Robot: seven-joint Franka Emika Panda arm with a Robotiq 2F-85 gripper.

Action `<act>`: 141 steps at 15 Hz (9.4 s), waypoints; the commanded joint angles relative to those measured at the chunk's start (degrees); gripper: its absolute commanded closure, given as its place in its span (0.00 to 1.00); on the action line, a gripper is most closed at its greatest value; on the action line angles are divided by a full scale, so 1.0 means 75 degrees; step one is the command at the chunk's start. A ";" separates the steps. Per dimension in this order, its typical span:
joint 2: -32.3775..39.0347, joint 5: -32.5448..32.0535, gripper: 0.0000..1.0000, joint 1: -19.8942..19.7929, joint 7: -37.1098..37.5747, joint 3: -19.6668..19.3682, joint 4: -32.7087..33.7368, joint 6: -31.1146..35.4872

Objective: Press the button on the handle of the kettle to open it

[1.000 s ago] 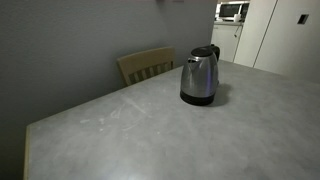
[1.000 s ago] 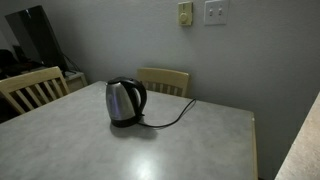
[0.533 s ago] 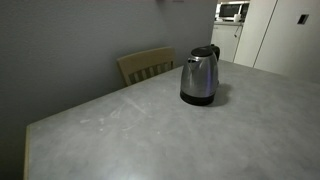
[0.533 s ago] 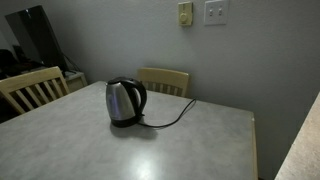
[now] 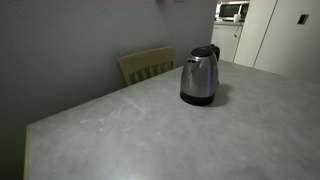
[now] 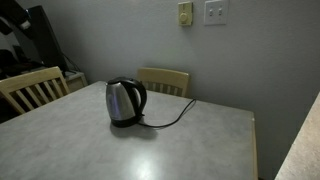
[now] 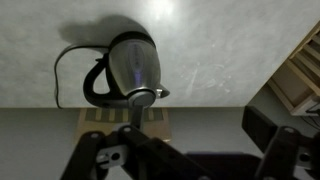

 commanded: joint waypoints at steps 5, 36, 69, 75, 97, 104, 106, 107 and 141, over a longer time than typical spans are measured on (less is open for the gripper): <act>0.1030 0.1346 0.00 0.1349 -0.1473 -0.1177 0.0158 0.1104; 0.4360 0.2949 0.00 0.0537 -0.1545 -0.0746 0.1640 0.1392; 0.8083 0.0465 0.82 -0.1343 -0.0034 0.0388 0.7913 -0.3095; 0.8694 0.0554 1.00 -0.1631 -0.0282 0.0650 0.7874 -0.1944; 0.9425 0.0518 1.00 -0.1873 0.0358 0.0885 0.8337 -0.2642; 1.0270 0.0548 1.00 -0.1987 0.0348 0.0896 0.9423 -0.3185; 1.0620 0.0570 1.00 -0.2048 0.0377 0.0918 0.9809 -0.3404; 1.0787 0.0580 1.00 -0.2079 0.0389 0.0931 0.9983 -0.3488; 1.2486 0.0875 1.00 -0.2069 0.1541 0.0890 1.2747 -0.6087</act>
